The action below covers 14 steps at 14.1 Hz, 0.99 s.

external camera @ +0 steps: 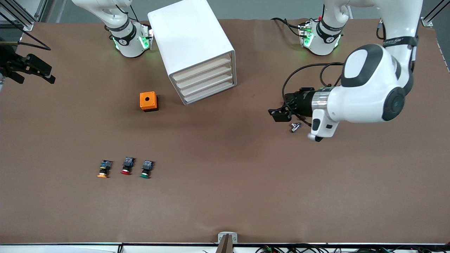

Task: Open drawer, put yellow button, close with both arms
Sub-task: 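Reach the left gripper toward the drawer while the right gripper approaches buttons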

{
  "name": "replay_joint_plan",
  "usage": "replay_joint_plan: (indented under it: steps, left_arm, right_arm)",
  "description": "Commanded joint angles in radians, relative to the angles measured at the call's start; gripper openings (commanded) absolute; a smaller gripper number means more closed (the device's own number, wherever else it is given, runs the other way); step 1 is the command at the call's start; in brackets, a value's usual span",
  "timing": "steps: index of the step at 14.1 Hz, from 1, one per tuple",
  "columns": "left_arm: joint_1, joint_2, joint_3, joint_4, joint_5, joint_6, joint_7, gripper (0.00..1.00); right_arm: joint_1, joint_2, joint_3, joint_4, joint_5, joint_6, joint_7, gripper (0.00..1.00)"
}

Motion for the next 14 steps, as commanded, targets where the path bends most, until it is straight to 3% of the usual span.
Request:
replay_joint_plan:
  steps: [1, 4, 9, 12, 14]
  left_arm:
    - [-0.029, 0.087, 0.002, 0.095, -0.021, -0.004, -0.076, 1.00]
    - [-0.047, 0.138, -0.001, 0.134, -0.030, 0.038, -0.101, 1.00]
    - [-0.070, 0.210, -0.004, 0.134, -0.189, 0.036, -0.427, 1.00]
    - [-0.089, 0.270, -0.004, 0.133, -0.248, 0.036, -0.600, 1.00]
    - [-0.095, 0.304, -0.004, 0.133, -0.283, 0.035, -0.696, 1.00]
  right_arm:
    - [-0.014, 0.065, 0.004, 0.039, -0.005, -0.015, -0.004, 1.00]
    - [-0.014, 0.134, 0.004, 0.062, -0.015, -0.004, -0.010, 1.00]
    - [-0.042, 0.238, 0.004, 0.093, -0.054, 0.034, -0.025, 1.00]
    - [-0.051, 0.371, 0.004, 0.093, -0.051, 0.094, -0.025, 1.00]
    - [-0.049, 0.387, 0.004, 0.084, -0.052, 0.157, -0.012, 1.00]
